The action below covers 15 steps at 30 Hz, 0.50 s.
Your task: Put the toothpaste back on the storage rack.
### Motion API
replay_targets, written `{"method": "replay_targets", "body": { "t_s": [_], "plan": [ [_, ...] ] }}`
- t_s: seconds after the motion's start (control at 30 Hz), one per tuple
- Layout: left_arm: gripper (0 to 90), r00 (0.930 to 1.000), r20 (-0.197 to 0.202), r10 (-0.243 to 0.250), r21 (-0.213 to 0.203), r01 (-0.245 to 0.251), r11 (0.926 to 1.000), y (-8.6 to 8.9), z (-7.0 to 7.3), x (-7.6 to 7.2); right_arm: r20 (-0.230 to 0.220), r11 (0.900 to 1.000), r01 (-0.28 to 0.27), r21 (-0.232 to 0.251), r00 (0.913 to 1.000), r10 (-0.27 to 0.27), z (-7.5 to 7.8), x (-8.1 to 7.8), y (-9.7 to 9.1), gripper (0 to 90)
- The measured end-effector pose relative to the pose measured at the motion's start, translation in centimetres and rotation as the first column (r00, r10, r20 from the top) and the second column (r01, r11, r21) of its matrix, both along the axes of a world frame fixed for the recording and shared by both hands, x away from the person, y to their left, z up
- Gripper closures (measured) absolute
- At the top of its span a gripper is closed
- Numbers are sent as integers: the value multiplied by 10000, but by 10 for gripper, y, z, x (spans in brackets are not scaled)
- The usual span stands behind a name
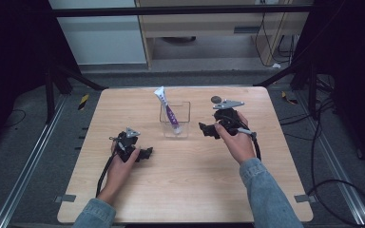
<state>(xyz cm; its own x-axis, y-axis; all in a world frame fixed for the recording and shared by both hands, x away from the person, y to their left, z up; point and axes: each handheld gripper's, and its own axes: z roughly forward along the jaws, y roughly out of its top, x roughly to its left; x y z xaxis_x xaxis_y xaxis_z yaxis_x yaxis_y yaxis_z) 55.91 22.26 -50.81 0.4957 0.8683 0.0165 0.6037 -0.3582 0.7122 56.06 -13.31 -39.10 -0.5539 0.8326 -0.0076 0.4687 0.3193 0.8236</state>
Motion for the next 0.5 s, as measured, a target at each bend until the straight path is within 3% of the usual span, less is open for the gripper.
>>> {"method": "replay_targets", "body": {
  "t_s": [0.5],
  "plan": [
    [0,10000,-6,-12,19,12,10000,0,0,0,-110,9984,494,-292,9987,-498,-28,-20,-36,89]
  ]
}}
